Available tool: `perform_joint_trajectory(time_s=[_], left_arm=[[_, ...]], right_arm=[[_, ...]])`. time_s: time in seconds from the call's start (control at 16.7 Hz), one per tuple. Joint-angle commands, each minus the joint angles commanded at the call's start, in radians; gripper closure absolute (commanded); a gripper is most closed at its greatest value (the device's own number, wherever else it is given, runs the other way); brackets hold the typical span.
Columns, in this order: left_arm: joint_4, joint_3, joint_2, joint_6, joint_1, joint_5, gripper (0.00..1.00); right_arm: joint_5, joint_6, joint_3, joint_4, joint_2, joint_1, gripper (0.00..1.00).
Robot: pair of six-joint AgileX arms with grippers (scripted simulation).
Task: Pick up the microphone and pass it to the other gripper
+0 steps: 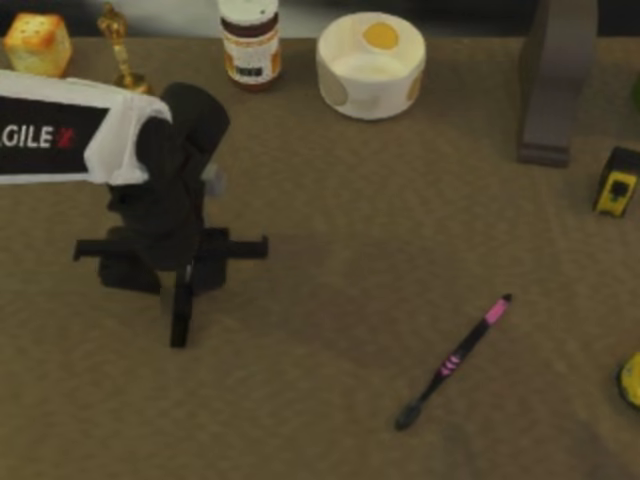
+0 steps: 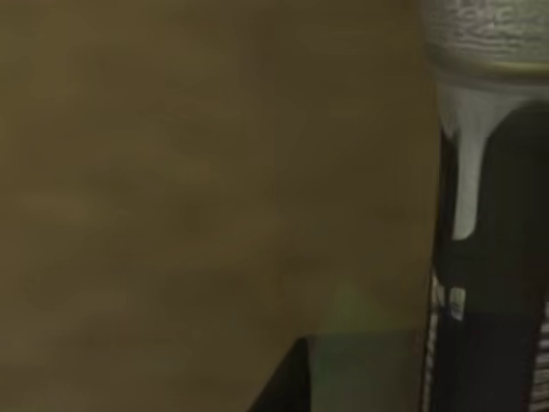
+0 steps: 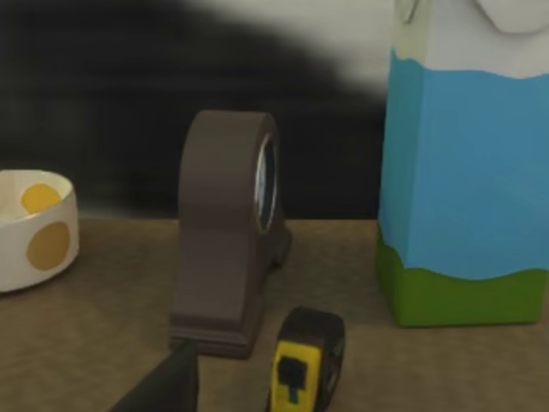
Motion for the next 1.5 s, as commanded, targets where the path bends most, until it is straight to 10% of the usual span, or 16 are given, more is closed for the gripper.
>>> perform_joint_trajectory(time_s=[0.66, 1.5], left_arm=[[0.075, -0.003, -0.084, 0.047, -0.001, 0.019, 1.0], [1.224, -0.313, -0.35, 0.316, 0.037, 0.395, 1.0]], right_arm=[[0.0, 0.0, 0.0, 0.0, 0.0, 0.0, 0.0], [0.0, 0.0, 0.0, 0.0, 0.0, 0.0, 0.0]])
